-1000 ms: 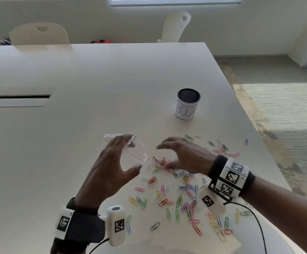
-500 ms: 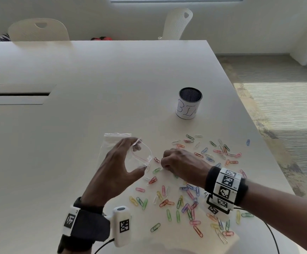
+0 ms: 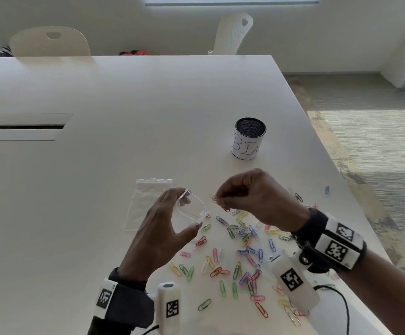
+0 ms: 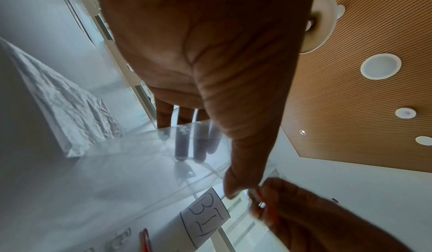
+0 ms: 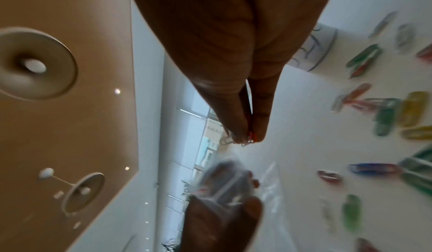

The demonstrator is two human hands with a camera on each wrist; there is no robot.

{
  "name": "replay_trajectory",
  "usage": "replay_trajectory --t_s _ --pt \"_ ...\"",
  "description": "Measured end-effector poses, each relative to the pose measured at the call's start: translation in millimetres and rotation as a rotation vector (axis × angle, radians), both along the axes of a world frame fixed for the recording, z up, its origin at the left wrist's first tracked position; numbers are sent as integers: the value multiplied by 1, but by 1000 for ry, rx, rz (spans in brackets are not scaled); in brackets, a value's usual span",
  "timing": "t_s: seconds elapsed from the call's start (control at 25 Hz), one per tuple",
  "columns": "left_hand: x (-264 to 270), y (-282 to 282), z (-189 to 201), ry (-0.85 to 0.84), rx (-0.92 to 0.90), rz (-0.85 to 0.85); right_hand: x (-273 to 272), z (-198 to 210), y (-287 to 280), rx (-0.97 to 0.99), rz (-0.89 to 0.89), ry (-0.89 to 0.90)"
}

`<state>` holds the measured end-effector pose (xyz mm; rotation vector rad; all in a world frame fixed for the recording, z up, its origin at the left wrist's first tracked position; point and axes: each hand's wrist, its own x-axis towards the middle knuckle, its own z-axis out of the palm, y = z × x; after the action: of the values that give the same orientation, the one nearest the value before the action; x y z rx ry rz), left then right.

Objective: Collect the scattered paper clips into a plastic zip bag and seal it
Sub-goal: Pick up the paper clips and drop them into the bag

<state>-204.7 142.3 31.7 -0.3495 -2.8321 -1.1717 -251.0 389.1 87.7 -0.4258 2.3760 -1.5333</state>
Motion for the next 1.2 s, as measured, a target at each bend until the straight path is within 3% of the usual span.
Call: replay_trajectory --t_s 0.16,0.36,0.56,0.8,0.96,1.2 --pt "-1 7 1 2 3 5 6 32 -17 26 42 136" --pt "1 18 6 -9 38 -28 7 25 -44 204 108 306" --pt "2 22 5 -26 80 -22 8 23 -49 261 126 309" --pt "2 17 6 -25 85 -3 4 35 -40 190 74 322" --pt "6 -6 21 24 92 40 -9 12 -25 256 -11 293" --pt "26 -48 36 29 70 162 -11 -56 -35 660 204 217"
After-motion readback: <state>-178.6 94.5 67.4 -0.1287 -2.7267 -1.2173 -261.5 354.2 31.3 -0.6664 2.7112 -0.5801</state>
